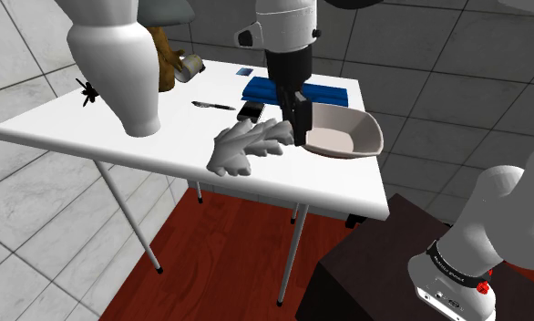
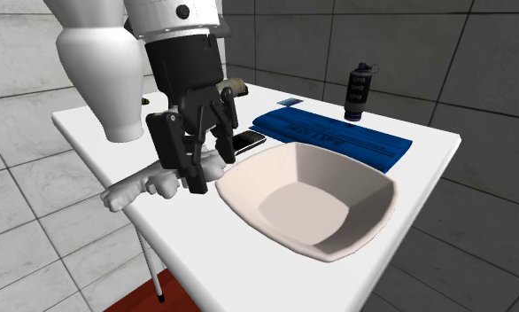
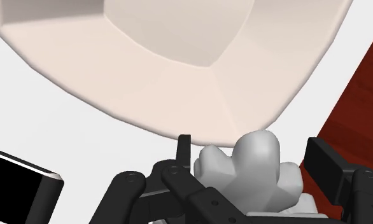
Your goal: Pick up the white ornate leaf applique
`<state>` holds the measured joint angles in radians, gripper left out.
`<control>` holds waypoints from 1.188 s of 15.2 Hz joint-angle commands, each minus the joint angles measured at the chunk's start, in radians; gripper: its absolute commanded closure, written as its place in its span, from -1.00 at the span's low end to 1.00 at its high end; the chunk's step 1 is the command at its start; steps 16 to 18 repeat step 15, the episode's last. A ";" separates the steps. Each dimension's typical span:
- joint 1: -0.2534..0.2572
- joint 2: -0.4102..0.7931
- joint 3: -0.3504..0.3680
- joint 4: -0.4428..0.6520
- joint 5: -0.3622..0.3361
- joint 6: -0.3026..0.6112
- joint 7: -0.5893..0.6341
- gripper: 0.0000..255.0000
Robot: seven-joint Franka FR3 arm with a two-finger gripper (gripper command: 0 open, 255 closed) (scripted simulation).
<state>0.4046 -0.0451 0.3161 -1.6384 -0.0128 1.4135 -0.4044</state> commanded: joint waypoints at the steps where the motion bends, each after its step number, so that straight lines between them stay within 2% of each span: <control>1: 0.001 0.007 0.001 0.032 -0.002 -0.025 0.001 1.00; 13: 0.010 0.080 0.011 0.285 -0.023 -0.210 0.014 1.00; 18: 0.010 0.081 0.011 0.288 -0.024 -0.213 0.014 1.00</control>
